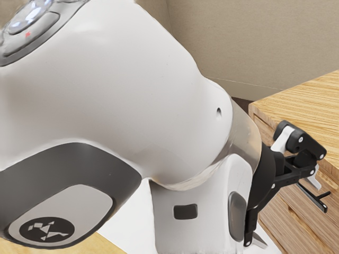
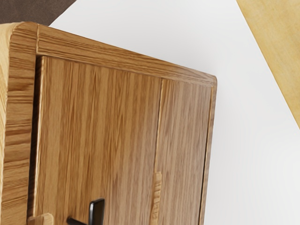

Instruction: Pull the drawer handle with one arm to open the drawer

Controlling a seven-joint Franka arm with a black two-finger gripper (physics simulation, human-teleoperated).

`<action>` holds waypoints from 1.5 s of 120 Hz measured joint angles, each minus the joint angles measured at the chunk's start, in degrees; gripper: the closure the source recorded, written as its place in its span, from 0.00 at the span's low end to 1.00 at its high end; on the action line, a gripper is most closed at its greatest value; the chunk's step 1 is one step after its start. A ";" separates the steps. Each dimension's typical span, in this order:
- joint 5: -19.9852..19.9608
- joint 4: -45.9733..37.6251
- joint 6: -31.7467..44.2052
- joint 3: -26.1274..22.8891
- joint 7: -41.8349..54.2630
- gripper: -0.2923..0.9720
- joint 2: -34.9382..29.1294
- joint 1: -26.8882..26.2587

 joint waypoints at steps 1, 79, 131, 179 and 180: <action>0.00 0.00 0.07 -0.01 0.01 0.23 0.17 0.01; 0.42 -2.81 3.85 -1.70 0.32 0.23 1.57 0.10; 1.10 -3.70 6.26 -1.64 0.44 0.23 3.46 2.31; 3.14 -4.94 7.02 -1.58 0.50 0.23 4.83 2.70; 3.15 -4.92 7.06 -1.57 0.50 0.23 4.86 2.75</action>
